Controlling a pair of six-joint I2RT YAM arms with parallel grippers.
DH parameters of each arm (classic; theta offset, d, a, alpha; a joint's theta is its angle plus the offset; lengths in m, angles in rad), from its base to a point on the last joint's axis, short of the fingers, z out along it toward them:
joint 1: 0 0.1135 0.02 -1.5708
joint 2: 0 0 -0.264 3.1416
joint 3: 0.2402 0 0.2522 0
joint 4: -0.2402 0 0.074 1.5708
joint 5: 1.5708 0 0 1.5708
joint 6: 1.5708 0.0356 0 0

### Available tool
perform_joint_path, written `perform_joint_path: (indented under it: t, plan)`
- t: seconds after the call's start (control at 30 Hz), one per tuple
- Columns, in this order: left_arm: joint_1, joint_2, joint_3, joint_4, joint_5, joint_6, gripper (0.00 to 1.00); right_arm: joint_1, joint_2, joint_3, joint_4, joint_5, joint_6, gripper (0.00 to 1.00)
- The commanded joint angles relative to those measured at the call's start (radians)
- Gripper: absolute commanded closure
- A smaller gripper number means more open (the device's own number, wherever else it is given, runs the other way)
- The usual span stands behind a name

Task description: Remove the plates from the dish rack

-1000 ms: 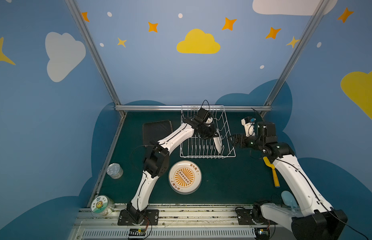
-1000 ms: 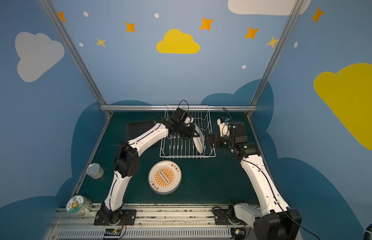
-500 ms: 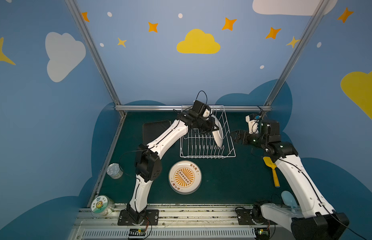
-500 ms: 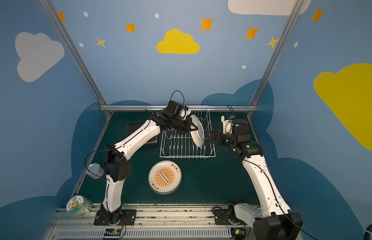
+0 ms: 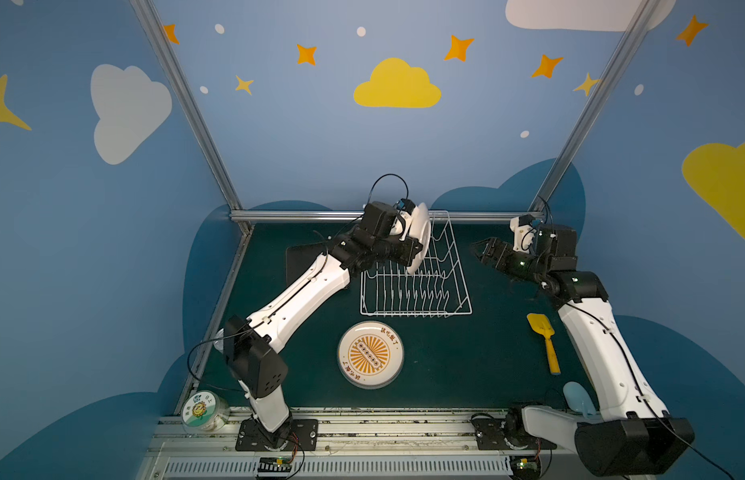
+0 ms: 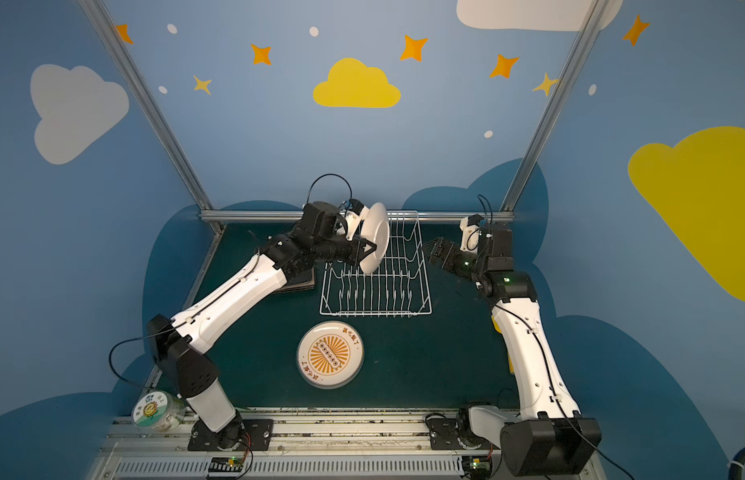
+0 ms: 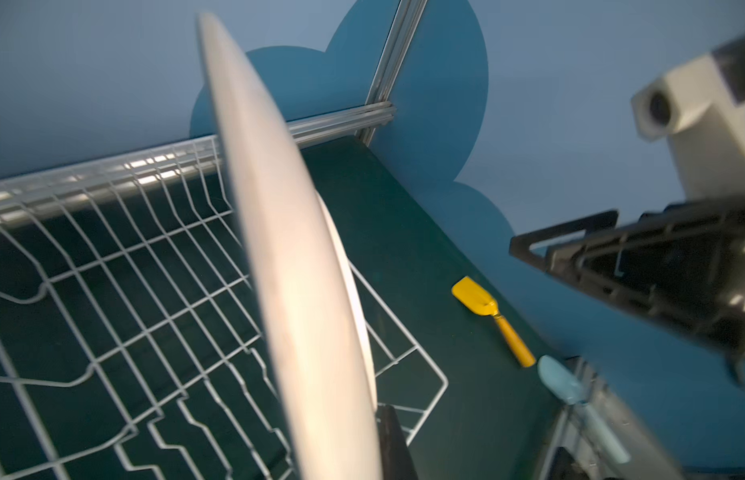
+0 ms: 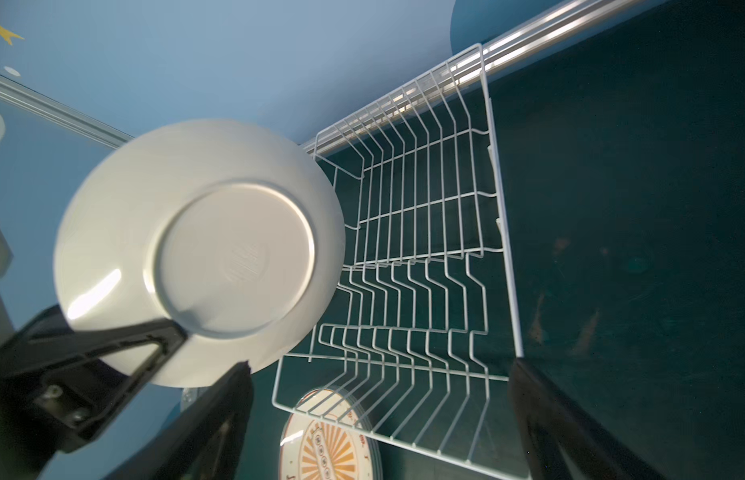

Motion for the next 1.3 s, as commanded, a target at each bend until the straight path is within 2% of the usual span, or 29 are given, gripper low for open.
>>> perform_joint_path:
  t: [0.0, 0.07, 0.17, 0.33, 0.43, 0.5, 0.6, 0.83, 1.03, 1.27]
  plan:
    - [-0.007, -0.103, -0.147, 0.267, -0.089, 0.23, 0.97, -0.006, 0.019, 0.029, 0.056, -0.079, 0.08, 0.06]
    - [-0.015, -0.158, -0.246, 0.362, -0.088, 0.333, 0.97, -0.007, 0.035, 0.04, 0.079, -0.111, 0.104, 0.07]
    - [-0.042, -0.209, -0.327, 0.399, -0.125, 0.519, 0.97, -0.006, 0.067, 0.059, 0.123, -0.166, 0.145, 0.07]
    - [-0.107, -0.241, -0.412, 0.385, -0.258, 0.836, 0.97, 0.019, 0.105, 0.081, 0.157, -0.212, 0.178, 0.08]
    - [-0.154, -0.242, -0.48, 0.451, -0.369, 1.011, 0.97, 0.043, 0.121, 0.096, 0.14, -0.21, 0.169, 0.09]
    - [-0.178, -0.237, -0.527, 0.535, -0.44, 1.08, 0.97, 0.059, 0.133, 0.103, 0.129, -0.207, 0.168, 0.1]
    - [-0.204, -0.226, -0.565, 0.591, -0.486, 1.185, 0.97, 0.08, 0.148, 0.111, 0.108, -0.193, 0.163, 0.11]
    - [-0.239, -0.183, -0.604, 0.756, -0.59, 1.346, 0.97, 0.125, 0.2, 0.148, -0.016, -0.151, 0.112, 0.17]
    - [-0.248, -0.167, -0.607, 0.807, -0.615, 1.379, 0.97, 0.142, 0.228, 0.16, -0.088, -0.109, 0.086, 0.26]
    - [-0.25, -0.158, -0.617, 0.802, -0.614, 1.401, 0.97, 0.149, 0.25, 0.158, -0.06, -0.145, 0.099, 0.42]
